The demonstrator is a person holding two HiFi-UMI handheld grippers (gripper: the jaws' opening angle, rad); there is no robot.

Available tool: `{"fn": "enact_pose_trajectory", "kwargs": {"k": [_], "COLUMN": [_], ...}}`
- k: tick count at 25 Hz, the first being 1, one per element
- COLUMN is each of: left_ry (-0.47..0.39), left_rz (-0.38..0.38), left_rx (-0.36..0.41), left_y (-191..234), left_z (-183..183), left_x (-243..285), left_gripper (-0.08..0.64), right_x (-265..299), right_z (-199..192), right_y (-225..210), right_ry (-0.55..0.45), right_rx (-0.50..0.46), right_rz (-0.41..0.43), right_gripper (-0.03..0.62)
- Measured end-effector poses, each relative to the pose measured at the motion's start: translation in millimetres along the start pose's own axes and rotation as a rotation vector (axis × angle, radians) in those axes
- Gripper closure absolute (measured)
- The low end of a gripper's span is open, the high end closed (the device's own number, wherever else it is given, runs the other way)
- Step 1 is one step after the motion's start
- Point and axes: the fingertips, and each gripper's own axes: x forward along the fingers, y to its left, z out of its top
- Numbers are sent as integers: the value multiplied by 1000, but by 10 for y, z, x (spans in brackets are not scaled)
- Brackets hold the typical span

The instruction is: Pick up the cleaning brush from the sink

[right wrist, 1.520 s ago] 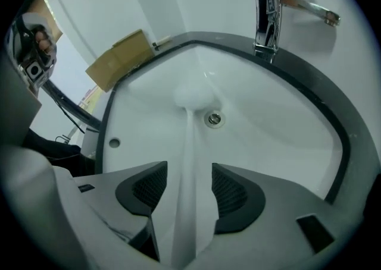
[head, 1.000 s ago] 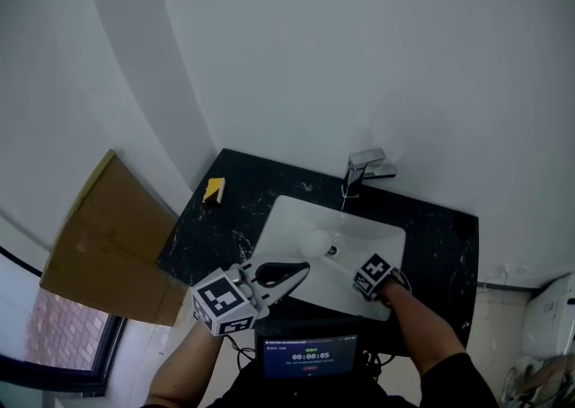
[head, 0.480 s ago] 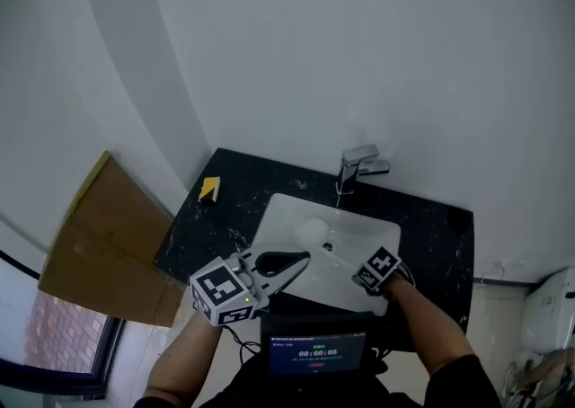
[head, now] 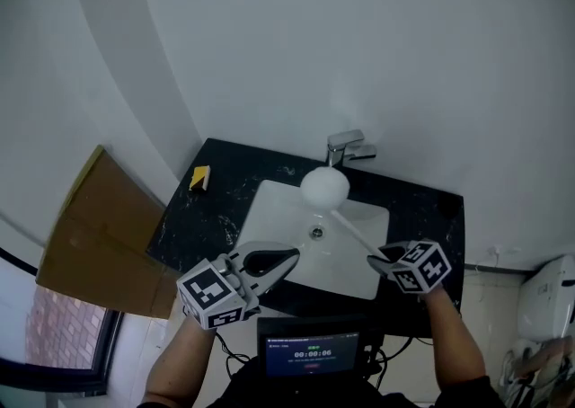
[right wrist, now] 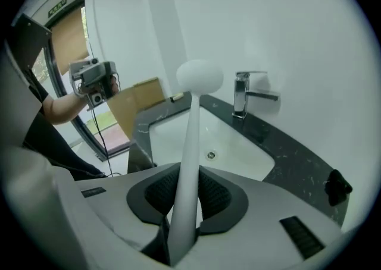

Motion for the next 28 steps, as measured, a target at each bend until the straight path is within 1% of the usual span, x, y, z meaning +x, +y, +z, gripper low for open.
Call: {"fn": "enact_pose_trajectory", "kwargs": {"k": [3, 5, 8, 10, 13, 16, 18, 22, 23, 24, 26, 28], "left_ry": [-2, 1, -20, -36, -32, -38, -53, -81, -84, -81, -73, -70], "left_rz": [1, -8, 28, 32, -7, 1, 2, -68, -67, -51, 9, 71], "left_rx": [-8, -12, -23, -36, -28, -37, -47, -67, -62, -49, -12, -4], "left_y": [-189, -315, -424, -562, -798, -995, -1206, -1825, -1977, -2113, -2373, -2658], "left_z": [-78, -160, -244, -320, -474, -583, -590, -482, -455, -437, -422, -422], "left_x": [-147, -317, -639, -919, -1347, -1674, -1817, -1939, -1941, -1928, -1878, -1807], "left_gripper": [551, 552, 552, 552, 552, 552, 552, 552, 552, 552, 552, 552], "right_x": [-372, -567, -824, -941, -1013, -1089, -1203, -1577, -1689, -1807, -2043, -2263], "right_z": [45, 20, -44, -140, -325, -480, -563, -736, -785, -836, -962, -1137], "right_y": [194, 369, 689, 1014, 1572, 2069, 2350, 2804, 2894, 2970, 3091, 3195], "right_ry": [-94, -144, -214, -253, -305, -347, -383, -447, -461, -477, -510, -550], "right_rx": [3, 16, 35, 54, 107, 149, 167, 170, 165, 156, 133, 114], "right_rz": [-25, -59, -130, -173, -222, -250, -264, -305, -314, -323, -337, -339], "right_gripper": [538, 538, 538, 538, 538, 538, 538, 538, 538, 538, 538, 538]}}
